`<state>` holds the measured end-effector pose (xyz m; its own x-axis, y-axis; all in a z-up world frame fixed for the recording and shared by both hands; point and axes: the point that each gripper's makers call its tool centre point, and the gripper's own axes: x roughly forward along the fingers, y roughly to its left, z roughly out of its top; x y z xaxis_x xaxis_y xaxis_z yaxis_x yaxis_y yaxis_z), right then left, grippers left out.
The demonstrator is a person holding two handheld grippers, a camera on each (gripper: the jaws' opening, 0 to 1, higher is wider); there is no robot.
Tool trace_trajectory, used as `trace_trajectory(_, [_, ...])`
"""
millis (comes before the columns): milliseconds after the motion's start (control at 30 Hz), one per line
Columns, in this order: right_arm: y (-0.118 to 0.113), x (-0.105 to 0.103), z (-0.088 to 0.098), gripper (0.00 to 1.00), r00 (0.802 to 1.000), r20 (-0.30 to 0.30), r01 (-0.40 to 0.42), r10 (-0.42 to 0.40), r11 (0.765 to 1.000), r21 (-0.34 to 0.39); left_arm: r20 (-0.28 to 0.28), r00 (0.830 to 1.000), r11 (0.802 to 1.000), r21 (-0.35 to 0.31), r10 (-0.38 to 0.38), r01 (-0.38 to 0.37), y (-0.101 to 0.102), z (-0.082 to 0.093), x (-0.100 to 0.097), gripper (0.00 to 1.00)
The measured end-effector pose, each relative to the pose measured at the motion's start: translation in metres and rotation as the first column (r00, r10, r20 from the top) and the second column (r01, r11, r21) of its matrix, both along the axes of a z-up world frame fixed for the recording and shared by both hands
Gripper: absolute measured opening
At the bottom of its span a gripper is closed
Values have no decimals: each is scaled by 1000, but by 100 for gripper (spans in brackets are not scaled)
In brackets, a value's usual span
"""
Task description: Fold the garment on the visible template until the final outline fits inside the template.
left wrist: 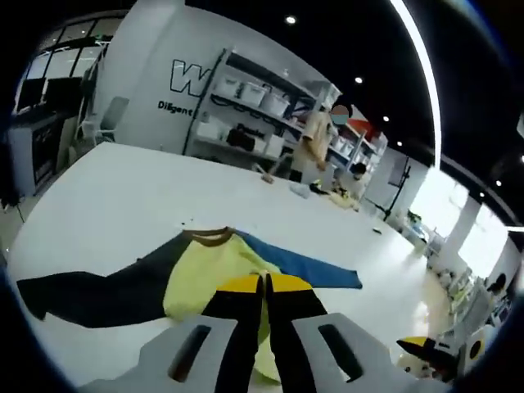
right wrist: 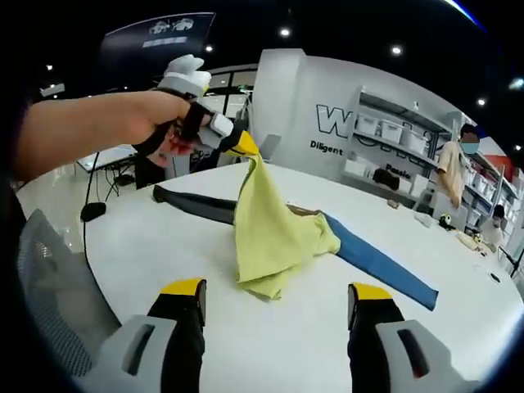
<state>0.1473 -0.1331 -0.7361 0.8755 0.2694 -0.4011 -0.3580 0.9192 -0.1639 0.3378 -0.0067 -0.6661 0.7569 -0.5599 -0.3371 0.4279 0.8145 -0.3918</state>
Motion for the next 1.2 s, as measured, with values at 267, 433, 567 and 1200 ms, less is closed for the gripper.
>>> trace_trajectory(267, [-3,0,-5,69,1000,-21,11,-11,1000,-5,5,993,993,6,120,-120,54,-3,47,0])
trace_trajectory(433, [-4,0,-8,69,999,-32,15,-15,1000,-10,-13,984,984,22,177,-177,81,-21,65,0])
trace_trajectory(567, [-4,0,-10,69,999,-42,18,-18,1000,-13,-38,975,975,56,218,-215,99,-44,69,0])
trace_trajectory(1200, [2,4,-23,66,995,-94,-22,15,997,-75,-121,955,950,193,272,-246,137,-141,50,0])
